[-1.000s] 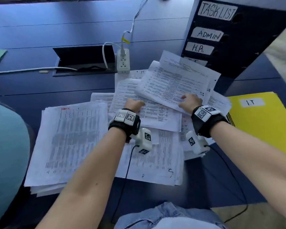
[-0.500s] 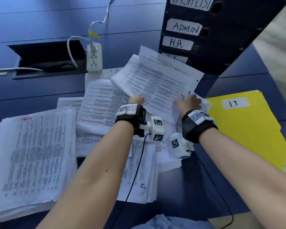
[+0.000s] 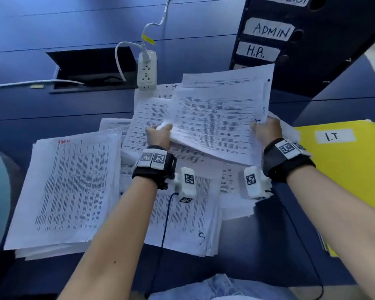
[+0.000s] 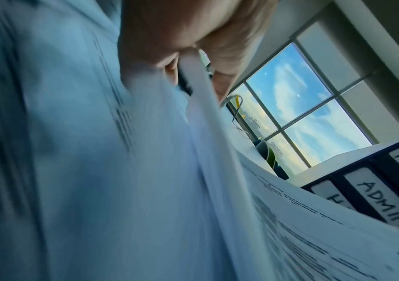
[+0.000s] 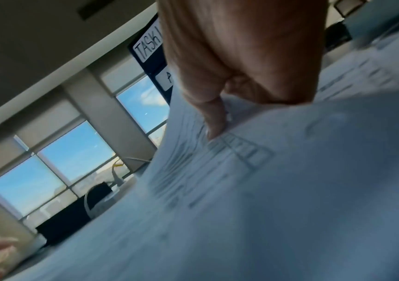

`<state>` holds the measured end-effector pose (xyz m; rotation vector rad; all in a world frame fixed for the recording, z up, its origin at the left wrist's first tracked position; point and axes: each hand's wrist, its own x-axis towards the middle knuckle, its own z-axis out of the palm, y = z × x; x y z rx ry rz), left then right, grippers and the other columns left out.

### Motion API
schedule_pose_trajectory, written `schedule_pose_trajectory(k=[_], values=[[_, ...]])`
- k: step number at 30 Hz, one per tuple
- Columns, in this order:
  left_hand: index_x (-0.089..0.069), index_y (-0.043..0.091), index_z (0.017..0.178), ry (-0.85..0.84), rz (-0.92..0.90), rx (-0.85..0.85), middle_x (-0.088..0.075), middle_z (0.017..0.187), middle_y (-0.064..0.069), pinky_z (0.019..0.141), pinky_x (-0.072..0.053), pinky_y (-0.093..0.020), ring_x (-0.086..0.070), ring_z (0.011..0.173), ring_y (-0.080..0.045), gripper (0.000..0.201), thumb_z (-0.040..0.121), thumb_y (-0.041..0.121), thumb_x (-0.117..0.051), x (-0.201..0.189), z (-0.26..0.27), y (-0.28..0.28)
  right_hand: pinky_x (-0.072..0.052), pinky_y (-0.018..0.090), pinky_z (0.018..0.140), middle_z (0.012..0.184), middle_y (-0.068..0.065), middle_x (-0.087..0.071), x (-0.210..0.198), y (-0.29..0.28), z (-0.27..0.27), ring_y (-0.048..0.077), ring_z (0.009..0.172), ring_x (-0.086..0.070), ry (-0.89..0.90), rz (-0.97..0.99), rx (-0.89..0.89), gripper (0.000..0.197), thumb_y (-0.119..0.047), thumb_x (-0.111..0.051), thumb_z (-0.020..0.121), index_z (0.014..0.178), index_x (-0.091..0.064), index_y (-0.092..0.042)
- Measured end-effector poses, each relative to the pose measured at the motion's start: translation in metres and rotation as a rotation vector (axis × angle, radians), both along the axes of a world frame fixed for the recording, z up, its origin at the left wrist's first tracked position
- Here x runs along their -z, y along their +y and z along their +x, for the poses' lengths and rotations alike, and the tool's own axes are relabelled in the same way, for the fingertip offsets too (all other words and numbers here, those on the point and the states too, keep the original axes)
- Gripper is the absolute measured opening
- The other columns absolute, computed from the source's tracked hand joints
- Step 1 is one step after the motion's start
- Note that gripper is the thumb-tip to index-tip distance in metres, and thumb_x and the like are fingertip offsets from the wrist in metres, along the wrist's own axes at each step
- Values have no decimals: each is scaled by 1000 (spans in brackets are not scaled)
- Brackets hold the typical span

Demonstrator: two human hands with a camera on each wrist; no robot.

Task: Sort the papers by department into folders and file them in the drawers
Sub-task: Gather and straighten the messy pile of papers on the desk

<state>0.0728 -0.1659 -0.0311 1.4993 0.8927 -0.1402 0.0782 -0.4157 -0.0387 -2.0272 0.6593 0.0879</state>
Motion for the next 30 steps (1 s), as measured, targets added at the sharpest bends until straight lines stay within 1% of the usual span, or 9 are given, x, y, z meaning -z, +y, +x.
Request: schedule_pose_trajectory(k=[6, 11, 14, 16, 19, 21, 23, 27, 30], values=[[-29, 0, 133, 162, 505, 173, -30, 139, -24, 107, -32, -42, -34, 129, -35, 68, 80, 25, -66, -19, -4, 60, -28, 29, 56, 65, 10, -42, -11, 3, -21, 21, 72, -45, 166, -201, -427, 30, -12, -59, 87, 62, -45, -3], [-7, 0, 146, 342, 581, 403, -11, 153, -18, 112, -19, -44, -17, 140, -35, 88, 86, 40, -59, -18, -3, 73, -47, 32, 79, 96, 19, -66, -25, 27, -37, 27, 93, -61, 211, -232, -596, 18, -11, -59, 88, 93, -65, 6], [-11, 2, 146, 389, 600, 471, -6, 153, -17, 111, -19, -47, -16, 139, -38, 87, 87, 47, -56, -15, -3, 75, -41, 22, 55, 65, 7, -55, -22, 35, -45, 16, 60, -51, 197, -214, -564, 27, -8, -60, 87, 61, -55, -6], [-22, -2, 142, 343, 531, 461, -22, 149, -21, 108, -28, -44, -30, 134, -37, 76, 90, 42, -54, -11, -3, 78, -30, 19, 45, 59, 6, -46, -18, 37, -49, 16, 55, -43, 142, -214, -454, 36, -8, -59, 87, 55, -43, -8], [-46, -4, 128, 183, 359, 440, -50, 131, -23, 101, -41, -39, -49, 121, -36, 55, 95, 39, -42, -15, -9, 76, -30, 27, 53, 75, 13, -49, -10, 38, -48, 20, 73, -45, 115, -216, -281, 37, -6, -56, 86, 54, -38, -9], [-51, 0, 126, 97, 221, 399, -55, 126, -21, 101, -42, -44, -52, 118, -35, 79, 85, 66, -36, 14, -7, 84, -33, 26, 60, 92, 18, -54, -9, 42, -45, 27, 82, -50, 155, -282, -218, 28, -10, -53, 87, 59, -46, -10], [-55, 2, 119, 64, 154, 406, -61, 116, -15, 94, -47, -45, -58, 108, -30, 100, 66, 85, -39, 17, -19, 79, -40, 30, 78, 114, 23, -54, -9, 45, -43, 35, 100, -52, 207, -303, -132, 16, -11, -49, 88, 89, -62, -2], [-42, 6, 113, 1, 166, 460, -55, 108, -11, 92, -47, -43, -55, 103, -27, 34, 88, 17, -61, -22, -49, 59, -35, 40, 100, 131, 25, -38, -10, 55, -43, 41, 117, -42, 310, -315, -71, 31, -9, -50, 88, 115, -54, 5], [-39, 11, 117, -13, 123, 472, -54, 117, -14, 97, -45, -48, -55, 108, -30, 38, 86, -6, -51, -21, -55, 62, -34, 39, 101, 132, 24, -37, -10, 57, -47, 41, 118, -41, 274, -274, -65, 34, -12, -53, 87, 116, -53, 4]])
